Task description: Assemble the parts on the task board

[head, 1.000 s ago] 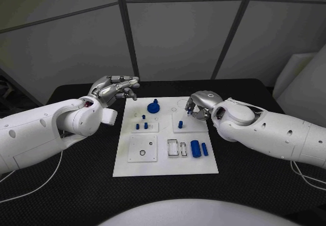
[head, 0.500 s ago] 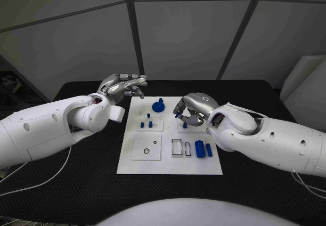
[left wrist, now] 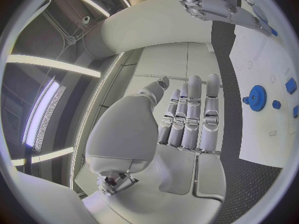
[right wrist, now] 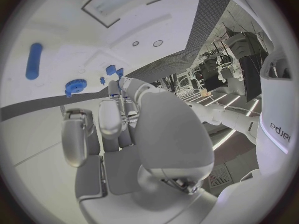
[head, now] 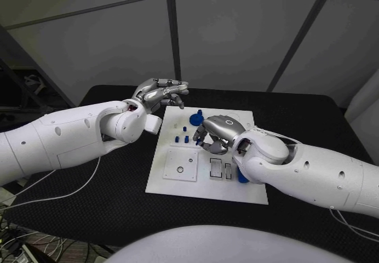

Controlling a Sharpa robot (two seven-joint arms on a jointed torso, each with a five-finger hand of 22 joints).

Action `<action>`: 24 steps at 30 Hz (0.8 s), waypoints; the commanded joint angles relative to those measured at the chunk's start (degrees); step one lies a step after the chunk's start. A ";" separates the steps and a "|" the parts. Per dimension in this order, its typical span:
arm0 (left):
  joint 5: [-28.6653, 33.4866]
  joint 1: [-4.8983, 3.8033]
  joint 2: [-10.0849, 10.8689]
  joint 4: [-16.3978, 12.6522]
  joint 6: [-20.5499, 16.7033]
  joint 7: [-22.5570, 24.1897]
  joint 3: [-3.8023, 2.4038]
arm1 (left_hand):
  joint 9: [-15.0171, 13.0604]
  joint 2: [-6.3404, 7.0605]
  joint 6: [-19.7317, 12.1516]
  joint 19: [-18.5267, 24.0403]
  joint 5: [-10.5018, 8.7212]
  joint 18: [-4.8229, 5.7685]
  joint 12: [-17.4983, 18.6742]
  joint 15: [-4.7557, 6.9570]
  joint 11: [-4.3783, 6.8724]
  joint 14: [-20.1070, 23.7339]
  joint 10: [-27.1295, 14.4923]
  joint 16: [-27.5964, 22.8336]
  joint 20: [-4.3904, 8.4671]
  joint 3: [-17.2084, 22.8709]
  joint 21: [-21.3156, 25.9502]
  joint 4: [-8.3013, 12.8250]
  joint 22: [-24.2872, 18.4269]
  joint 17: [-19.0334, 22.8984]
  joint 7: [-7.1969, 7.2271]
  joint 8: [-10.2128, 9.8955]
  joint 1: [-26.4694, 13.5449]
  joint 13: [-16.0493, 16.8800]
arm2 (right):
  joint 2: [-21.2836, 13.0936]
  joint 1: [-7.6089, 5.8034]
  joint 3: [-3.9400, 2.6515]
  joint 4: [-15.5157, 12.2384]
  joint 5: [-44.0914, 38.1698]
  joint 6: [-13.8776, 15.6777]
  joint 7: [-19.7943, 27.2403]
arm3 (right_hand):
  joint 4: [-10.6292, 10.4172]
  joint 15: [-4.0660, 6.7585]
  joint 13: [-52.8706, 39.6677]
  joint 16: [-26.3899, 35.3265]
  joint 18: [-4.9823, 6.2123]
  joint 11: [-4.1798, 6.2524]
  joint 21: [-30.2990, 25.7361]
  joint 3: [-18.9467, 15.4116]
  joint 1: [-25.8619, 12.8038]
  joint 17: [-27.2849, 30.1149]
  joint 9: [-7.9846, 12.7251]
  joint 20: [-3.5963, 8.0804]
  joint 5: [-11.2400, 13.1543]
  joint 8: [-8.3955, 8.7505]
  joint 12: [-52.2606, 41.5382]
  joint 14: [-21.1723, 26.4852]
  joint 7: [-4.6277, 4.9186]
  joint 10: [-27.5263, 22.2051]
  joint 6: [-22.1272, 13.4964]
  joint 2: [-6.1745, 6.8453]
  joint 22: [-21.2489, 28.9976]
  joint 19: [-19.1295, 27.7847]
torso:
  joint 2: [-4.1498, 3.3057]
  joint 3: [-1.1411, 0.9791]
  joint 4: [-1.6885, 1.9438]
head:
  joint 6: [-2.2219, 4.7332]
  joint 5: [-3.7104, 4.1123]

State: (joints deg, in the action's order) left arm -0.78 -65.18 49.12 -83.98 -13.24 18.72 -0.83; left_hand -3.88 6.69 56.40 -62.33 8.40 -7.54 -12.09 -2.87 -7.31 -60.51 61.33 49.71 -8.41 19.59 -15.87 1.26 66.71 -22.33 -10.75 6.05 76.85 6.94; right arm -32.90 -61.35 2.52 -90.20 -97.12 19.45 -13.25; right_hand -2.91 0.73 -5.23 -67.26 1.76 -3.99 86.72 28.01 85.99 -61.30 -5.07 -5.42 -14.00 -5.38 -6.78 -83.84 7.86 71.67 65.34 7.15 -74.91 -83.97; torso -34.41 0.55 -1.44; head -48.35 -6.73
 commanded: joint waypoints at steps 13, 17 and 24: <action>0.15 -0.18 -0.55 0.11 0.49 0.36 -0.08 | -0.01 -0.21 -0.09 -0.33 0.14 -2.81 -0.16 -0.08 0.06 0.12 -0.28 -0.27 -0.15 -0.20 0.30 0.26 -0.07 0.05 -0.36 -0.01 0.57 0.07 | 2.90 0.66 1.07 1.76 -1.34 -4.32 0.46 | 0.26 0.31 -0.07 -0.21 -0.66 0.23 0.28 0.09 -0.62 0.11 -0.04 0.37 -0.26 0.00 0.47 -2.28 0.20 0.48 0.34 -0.02 -11.24 -3.30 | 0.00 -0.06 -0.08 | -1.65 -3.13; 0.15 -0.19 -0.57 0.13 0.50 0.34 -0.08 | -0.01 -0.21 -0.09 -0.33 0.14 -2.81 -0.16 -0.08 0.06 0.12 -0.28 -0.27 -0.15 -0.20 0.30 0.26 -0.07 0.05 -0.36 -0.01 0.57 0.07 | 3.19 0.75 1.29 2.11 -1.64 -4.71 0.55 | 0.29 0.30 -0.07 -0.17 -0.64 0.22 0.24 0.12 -0.67 0.20 -0.04 0.37 -0.25 0.03 0.52 -2.26 0.21 0.46 0.32 -0.03 -11.18 -3.26 | 0.03 -0.08 -0.13 | -1.65 -3.78; 0.15 -0.21 -0.66 0.13 0.60 0.31 -0.08 | -0.01 -0.21 -0.09 -0.33 0.14 -2.81 -0.16 -0.08 0.06 0.12 -0.28 -0.27 -0.15 -0.20 0.30 0.26 -0.07 0.05 -0.36 -0.01 0.57 0.07 | 3.60 1.10 1.44 2.50 -1.79 -5.35 1.25 | 0.31 0.28 -0.09 -0.20 -0.64 0.20 0.25 0.13 -0.79 0.21 -0.04 0.35 -0.24 0.06 0.57 -2.25 0.23 0.45 0.31 -0.02 -11.19 -3.26 | 0.03 -0.08 -0.17 | -1.65 -4.37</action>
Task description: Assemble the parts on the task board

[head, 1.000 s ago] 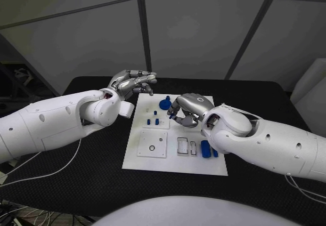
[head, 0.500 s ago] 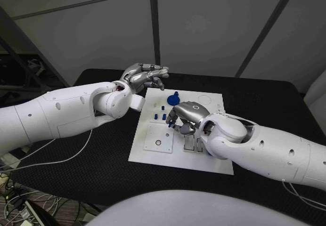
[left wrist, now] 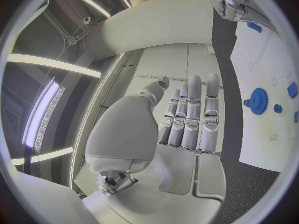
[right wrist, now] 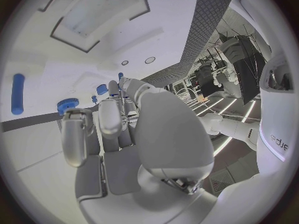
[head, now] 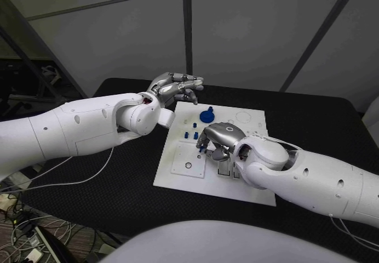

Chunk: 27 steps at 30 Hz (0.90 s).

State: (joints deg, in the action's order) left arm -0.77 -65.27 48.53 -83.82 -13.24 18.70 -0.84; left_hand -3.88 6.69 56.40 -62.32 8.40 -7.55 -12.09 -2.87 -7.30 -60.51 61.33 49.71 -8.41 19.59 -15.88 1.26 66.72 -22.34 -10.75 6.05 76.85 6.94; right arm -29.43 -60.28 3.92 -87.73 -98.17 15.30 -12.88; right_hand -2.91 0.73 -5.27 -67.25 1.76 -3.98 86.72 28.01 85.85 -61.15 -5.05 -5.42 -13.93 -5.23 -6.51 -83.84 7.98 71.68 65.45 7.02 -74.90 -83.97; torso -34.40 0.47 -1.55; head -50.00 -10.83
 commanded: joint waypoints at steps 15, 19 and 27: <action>0.13 -0.14 -0.08 0.01 0.71 0.24 -0.07 | -0.01 -0.21 -0.09 -0.33 0.14 -2.81 -0.16 -0.08 0.06 0.12 -0.28 -0.27 -0.15 -0.20 0.31 0.26 -0.08 0.07 -0.36 0.00 0.57 0.07 | 0.53 0.52 0.10 0.40 -0.79 -1.91 1.27 | 0.32 0.27 -0.06 -0.23 -0.65 0.18 0.27 0.13 -0.78 0.07 -0.07 0.34 -0.28 -0.07 0.35 -2.24 0.12 0.45 0.21 0.11 -11.22 -3.27 | 0.00 0.00 -0.02 | 0.00 -0.84; 0.13 -0.14 -0.11 0.02 0.76 0.23 -0.07 | -0.01 -0.21 -0.09 -0.33 0.14 -2.81 -0.16 -0.08 0.06 0.12 -0.28 -0.27 -0.15 -0.20 0.31 0.26 -0.08 0.07 -0.36 0.00 0.57 0.07 | 0.58 0.67 0.11 0.46 -0.79 -2.05 1.30 | 0.32 0.27 -0.06 -0.23 -0.65 0.18 0.27 0.13 -0.78 0.07 -0.07 0.34 -0.28 -0.07 0.35 -2.24 0.12 0.45 0.21 0.11 -11.22 -3.27 | -0.01 -0.02 -0.02 | 0.00 -0.93; 0.13 -0.14 -0.10 0.14 0.82 0.21 -0.07 | -0.01 -0.21 -0.09 -0.33 0.14 -2.81 -0.16 -0.08 0.06 0.12 -0.28 -0.27 -0.15 -0.20 0.31 0.26 -0.08 0.07 -0.36 0.00 0.57 0.07 | 0.66 0.91 0.14 0.72 -0.83 -2.46 1.33 | 0.35 0.26 -0.08 -0.28 -0.65 0.18 0.26 0.12 -0.87 0.06 -0.07 0.33 -0.22 -0.05 0.39 -2.24 0.12 0.46 0.23 0.10 -11.21 -3.26 | 0.01 0.00 -0.02 | 0.00 -1.22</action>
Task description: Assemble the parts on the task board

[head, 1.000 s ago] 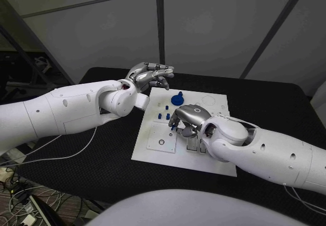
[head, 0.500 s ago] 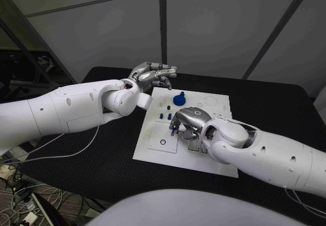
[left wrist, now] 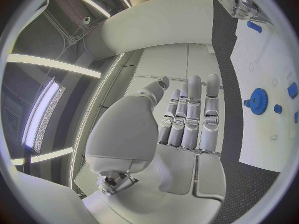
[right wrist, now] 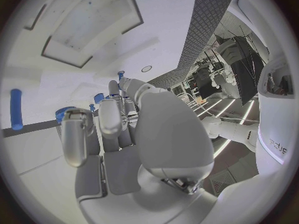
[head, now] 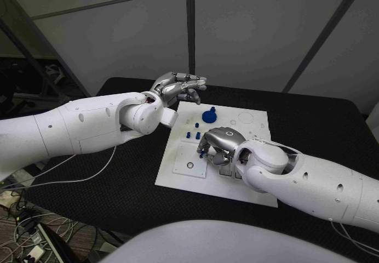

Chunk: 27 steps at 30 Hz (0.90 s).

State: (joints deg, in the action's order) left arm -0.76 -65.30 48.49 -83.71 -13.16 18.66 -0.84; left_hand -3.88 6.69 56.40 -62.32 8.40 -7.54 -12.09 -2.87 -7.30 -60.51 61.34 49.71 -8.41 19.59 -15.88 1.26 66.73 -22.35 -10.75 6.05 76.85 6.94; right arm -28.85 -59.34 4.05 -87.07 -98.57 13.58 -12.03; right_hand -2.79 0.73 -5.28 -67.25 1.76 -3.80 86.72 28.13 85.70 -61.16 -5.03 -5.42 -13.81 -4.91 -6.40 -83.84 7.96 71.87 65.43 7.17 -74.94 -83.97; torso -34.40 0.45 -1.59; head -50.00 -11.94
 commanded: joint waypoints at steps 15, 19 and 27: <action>0.12 -0.12 -0.08 0.05 0.90 0.17 -0.07 | -0.01 -0.21 -0.09 -0.33 0.14 -2.81 -0.16 -0.08 0.05 0.12 -0.29 -0.27 -0.15 -0.20 0.31 0.26 -0.09 0.07 -0.36 0.00 0.57 0.08 | 0.17 0.13 1.04 0.54 -1.17 -1.50 0.18 | 0.30 0.25 -0.09 -0.19 -0.63 0.00 0.22 0.00 -0.86 0.27 -0.10 0.30 -0.16 -0.34 0.35 -2.19 0.14 0.28 0.26 -0.07 -11.11 -3.21 | 0.03 0.04 0.01 | 0.00 -0.26; 0.12 -0.15 -0.13 0.08 0.94 0.14 -0.08 | -0.01 -0.21 -0.09 -0.33 0.14 -2.81 -0.16 -0.08 0.05 0.12 -0.29 -0.27 -0.15 -0.20 0.31 0.26 -0.09 0.07 -0.36 0.00 0.57 0.08 | 0.21 0.13 2.26 0.54 -1.25 -1.84 0.20 | 0.41 0.20 -0.11 -0.16 -0.60 -0.05 0.15 -0.07 -1.19 0.47 -0.08 0.26 0.13 -0.20 0.58 -2.13 0.20 0.13 0.13 0.00 -11.03 -3.12 | 0.06 0.06 -0.01 | 0.00 -0.29; 0.12 -0.19 -0.12 0.07 1.10 -0.02 -0.08 | -0.01 -0.21 -0.09 -0.33 0.14 -2.81 -0.16 -0.08 0.05 0.12 -0.29 -0.27 -0.15 -0.20 0.31 0.26 -0.09 0.07 -0.36 0.00 0.57 0.08 | 0.44 0.14 3.03 0.88 -1.30 -2.05 0.14 | 0.01 -0.54 0.30 0.25 -0.01 -0.99 -1.49 -0.86 -3.59 1.63 0.43 -0.31 0.21 1.15 2.48 -1.72 1.02 -2.47 -2.09 1.03 -8.99 -1.51 | 0.04 0.04 -0.03 | 0.00 -0.19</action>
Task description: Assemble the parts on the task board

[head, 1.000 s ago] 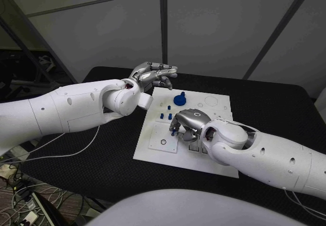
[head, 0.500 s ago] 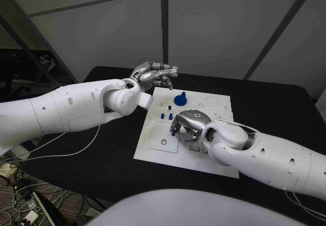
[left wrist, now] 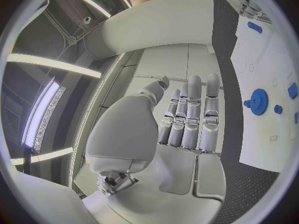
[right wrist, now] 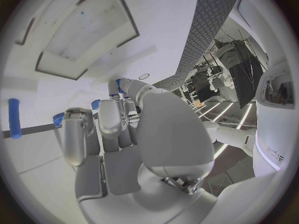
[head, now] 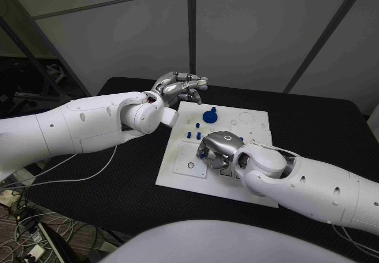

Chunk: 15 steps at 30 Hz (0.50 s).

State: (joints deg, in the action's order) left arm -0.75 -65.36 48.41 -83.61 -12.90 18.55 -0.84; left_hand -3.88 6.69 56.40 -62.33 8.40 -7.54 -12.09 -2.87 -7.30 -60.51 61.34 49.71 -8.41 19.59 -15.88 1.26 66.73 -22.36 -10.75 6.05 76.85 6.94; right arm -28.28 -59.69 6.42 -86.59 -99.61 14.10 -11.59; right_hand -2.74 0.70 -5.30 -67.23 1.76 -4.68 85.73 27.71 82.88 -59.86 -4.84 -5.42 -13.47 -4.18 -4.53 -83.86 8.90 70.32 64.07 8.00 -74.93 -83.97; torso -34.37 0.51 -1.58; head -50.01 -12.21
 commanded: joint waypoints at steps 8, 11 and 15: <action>0.11 -0.13 -0.04 0.06 0.91 0.02 -0.07 | -0.02 -0.34 -0.12 -0.41 0.14 -2.81 -0.32 -0.10 0.03 0.10 -0.36 -0.26 -0.17 -0.33 0.37 0.21 -0.17 0.26 -0.39 0.09 0.57 0.08 | -0.40 0.49 0.76 0.43 -0.26 -0.11 -0.43 | -0.39 -1.91 1.53 3.59 1.65 -1.80 -5.53 -1.01 -2.46 5.14 1.09 -1.52 0.06 0.71 0.92 -0.01 1.51 -7.32 -5.33 1.69 -3.02 3.13 | 0.04 -0.04 0.01 | 0.01 0.07; 0.11 -0.13 -0.05 0.10 0.94 0.01 -0.07 | -0.02 -0.34 -0.12 -0.41 0.14 -2.81 -0.32 -0.10 0.03 0.10 -0.36 -0.26 -0.17 -0.33 0.37 0.21 -0.17 0.26 -0.39 0.09 0.57 0.08 | -0.70 0.49 0.77 0.22 -0.26 1.70 -0.29 | -0.30 -2.22 1.58 5.59 2.31 -2.20 -7.69 -1.35 -2.61 7.78 1.15 -1.95 0.19 0.69 0.61 1.03 1.67 -9.50 -7.28 2.04 -0.59 4.95 | 0.05 -0.09 -0.01 | 0.01 0.04; 0.11 -0.13 0.00 0.14 0.96 0.00 -0.07 | -0.02 -0.34 -0.12 -0.41 0.14 -2.81 -0.32 -0.10 0.03 0.10 -0.36 -0.26 -0.17 -0.33 0.37 0.21 -0.17 0.26 -0.39 0.09 0.57 0.08 | -1.45 0.49 0.77 -0.55 -0.27 4.39 -0.14 | -0.27 -2.22 1.54 5.78 2.41 -2.18 -8.06 -1.61 -2.68 8.17 1.10 -2.03 0.23 0.62 0.35 1.17 1.48 -10.11 -7.77 2.17 -0.22 5.17 | 0.03 -0.08 -0.06 | 0.01 0.11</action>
State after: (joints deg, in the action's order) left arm -0.74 -65.37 48.42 -83.48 -12.70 18.44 -0.85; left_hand -3.88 6.31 56.40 -62.32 8.40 -7.54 -12.09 -2.87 -7.30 -60.51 61.34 49.71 -8.41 19.43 -15.88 1.43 66.62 -22.15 -10.75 6.05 77.23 6.94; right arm -29.52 -59.31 7.03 -87.20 -99.81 16.59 -11.35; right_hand -3.02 -1.65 -3.65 -61.55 3.59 -6.96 77.86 26.32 80.43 -51.72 -3.76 -7.56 -13.47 -3.78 -3.91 -83.12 10.44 60.26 56.64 9.87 -74.92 -79.12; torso -34.32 0.42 -1.58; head -50.01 -12.13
